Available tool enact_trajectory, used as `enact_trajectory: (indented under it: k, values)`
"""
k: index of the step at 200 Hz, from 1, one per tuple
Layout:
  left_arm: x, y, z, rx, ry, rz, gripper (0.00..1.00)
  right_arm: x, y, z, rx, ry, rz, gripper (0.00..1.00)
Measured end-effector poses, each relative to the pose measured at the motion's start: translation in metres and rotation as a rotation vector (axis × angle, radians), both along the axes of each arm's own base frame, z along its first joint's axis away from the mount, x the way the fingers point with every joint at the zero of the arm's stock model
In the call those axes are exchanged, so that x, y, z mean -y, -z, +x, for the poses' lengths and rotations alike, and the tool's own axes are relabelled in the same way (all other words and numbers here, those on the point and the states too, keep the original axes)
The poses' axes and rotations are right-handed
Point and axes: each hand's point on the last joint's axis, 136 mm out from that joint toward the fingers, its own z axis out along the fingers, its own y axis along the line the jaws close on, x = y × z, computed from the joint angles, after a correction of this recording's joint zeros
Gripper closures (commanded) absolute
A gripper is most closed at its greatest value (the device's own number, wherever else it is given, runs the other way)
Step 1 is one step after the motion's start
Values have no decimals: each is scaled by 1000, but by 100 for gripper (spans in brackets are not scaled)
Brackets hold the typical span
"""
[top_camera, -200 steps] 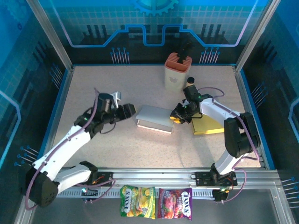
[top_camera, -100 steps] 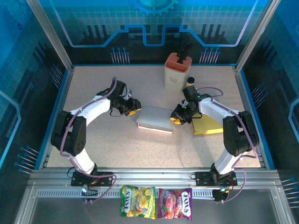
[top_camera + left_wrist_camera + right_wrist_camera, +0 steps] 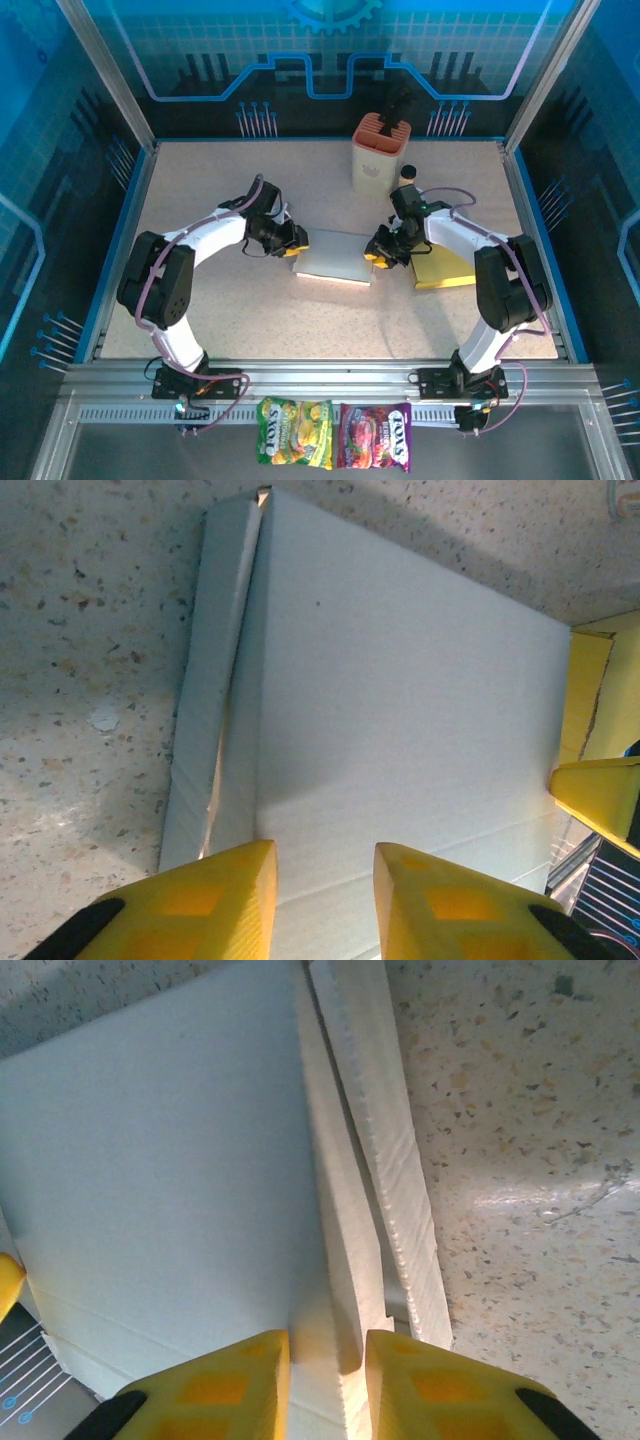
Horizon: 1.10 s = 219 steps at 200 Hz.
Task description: Fold the paper box
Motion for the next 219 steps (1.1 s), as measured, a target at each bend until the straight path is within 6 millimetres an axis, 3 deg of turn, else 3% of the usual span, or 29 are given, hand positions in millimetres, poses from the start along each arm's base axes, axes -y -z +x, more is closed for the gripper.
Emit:
enact_trajectory:
  k: [88, 180, 198, 219]
  values:
    - [-3, 11, -9, -26, 1, 15, 69, 2, 3, -1, 12, -35, -17, 72]
    - [-5, 17, -11, -6, 18, 64, 65, 9, 10, -6, 30, -148, -84, 47]
    - [-4, 18, -12, -5, 19, 68, 65, 4, 15, -6, 25, -178, -88, 48]
    - [-4, 18, -12, -5, 19, 71, 65, -2, 21, -9, 16, -208, -92, 56]
